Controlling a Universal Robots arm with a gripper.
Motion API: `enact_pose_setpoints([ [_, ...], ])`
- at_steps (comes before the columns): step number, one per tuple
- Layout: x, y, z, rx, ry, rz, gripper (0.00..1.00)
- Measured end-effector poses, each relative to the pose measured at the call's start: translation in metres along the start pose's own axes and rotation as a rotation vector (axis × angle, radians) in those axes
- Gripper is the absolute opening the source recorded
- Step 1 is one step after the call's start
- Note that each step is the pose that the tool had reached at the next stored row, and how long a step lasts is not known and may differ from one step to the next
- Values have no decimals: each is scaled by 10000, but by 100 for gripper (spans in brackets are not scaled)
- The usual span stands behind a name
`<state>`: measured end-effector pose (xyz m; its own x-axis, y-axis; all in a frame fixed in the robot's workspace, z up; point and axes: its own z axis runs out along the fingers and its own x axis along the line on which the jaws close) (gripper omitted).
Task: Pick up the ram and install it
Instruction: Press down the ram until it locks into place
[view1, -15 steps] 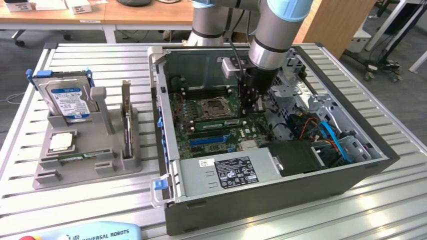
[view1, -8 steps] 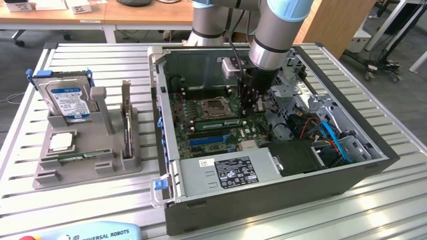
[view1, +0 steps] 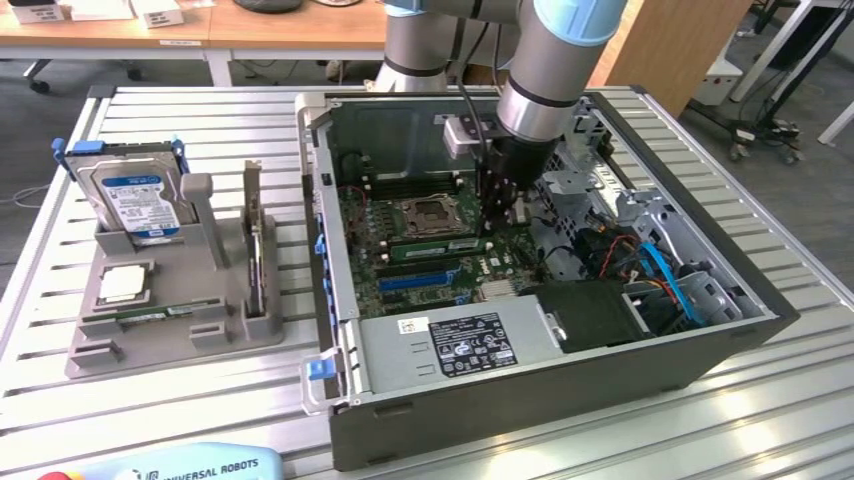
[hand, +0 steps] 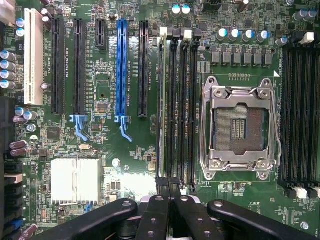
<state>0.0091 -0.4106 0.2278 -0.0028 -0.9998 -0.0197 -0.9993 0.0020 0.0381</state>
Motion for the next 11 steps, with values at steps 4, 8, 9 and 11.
enact_pose_setpoints([
  [4,0,0,9,0,-2,0,10],
  [8,0,-1,17,1,-2,-1,10],
  [9,0,-1,21,1,-2,-1,10],
  [11,1,-1,20,0,0,0,10],
])
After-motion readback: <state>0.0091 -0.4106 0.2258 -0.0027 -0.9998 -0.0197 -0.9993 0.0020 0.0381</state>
